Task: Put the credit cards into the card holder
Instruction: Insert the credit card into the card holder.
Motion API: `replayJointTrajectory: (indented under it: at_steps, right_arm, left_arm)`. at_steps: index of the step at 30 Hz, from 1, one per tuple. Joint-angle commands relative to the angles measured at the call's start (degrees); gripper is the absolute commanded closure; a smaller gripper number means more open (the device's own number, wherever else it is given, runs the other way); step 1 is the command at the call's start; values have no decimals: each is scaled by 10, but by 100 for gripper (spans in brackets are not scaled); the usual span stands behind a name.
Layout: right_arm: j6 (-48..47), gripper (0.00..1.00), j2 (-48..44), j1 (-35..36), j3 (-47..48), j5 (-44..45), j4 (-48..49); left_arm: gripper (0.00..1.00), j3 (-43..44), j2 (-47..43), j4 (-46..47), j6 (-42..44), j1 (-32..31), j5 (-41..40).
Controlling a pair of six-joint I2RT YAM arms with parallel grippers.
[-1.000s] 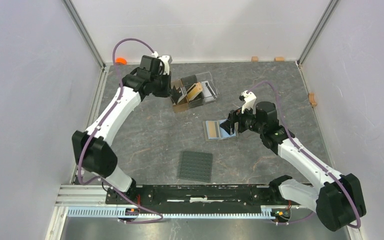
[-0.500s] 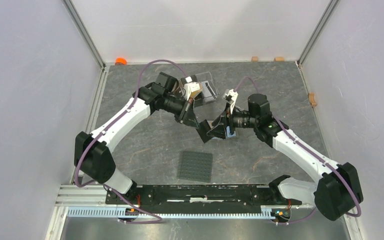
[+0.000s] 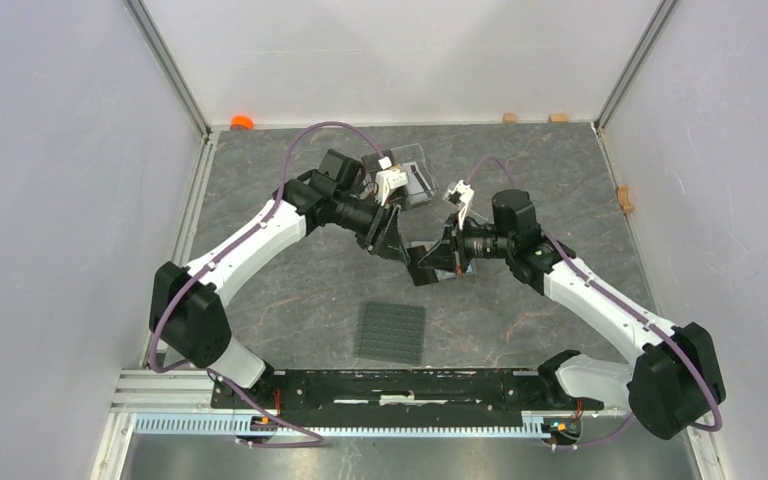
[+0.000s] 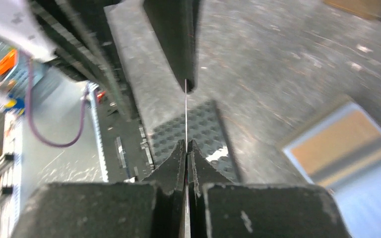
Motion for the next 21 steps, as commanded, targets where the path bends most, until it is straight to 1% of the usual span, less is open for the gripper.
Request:
replayJointTrajectory:
  at_steps: [1,3,6,8,9,13,17,21]
  right_arm:
    - [35,100,29,-67,-6,92,-41]
    - [55,100,54,-100,-22,83,-25]
    - [53,100,104,-117,-15,75,-30]
    - [47,100,141,-126,-2,69,-41]
    - [45,100,160,-133,5,68,-47]
    - [43,100,215,-160,19,59,-56]
    - [42,100,252,-183,26,39,-57]
    - [40,100,283,-190,39,25,-60]
  left_arm:
    - [40,-55,-18,145,-139,-3,-149]
    - [36,-85,-16,203,-203,-3,-199]
    - [36,-106,7,240,-278,-8,-259]
    - [36,-113,28,257,-307,-12,-279]
    - [39,-117,40,267,-319,-14,-288]
    - [39,-113,91,286,-349,-22,-300]
    - [37,-104,128,285,-362,-24,-327]
    - [35,-94,160,286,-369,-24,-340]
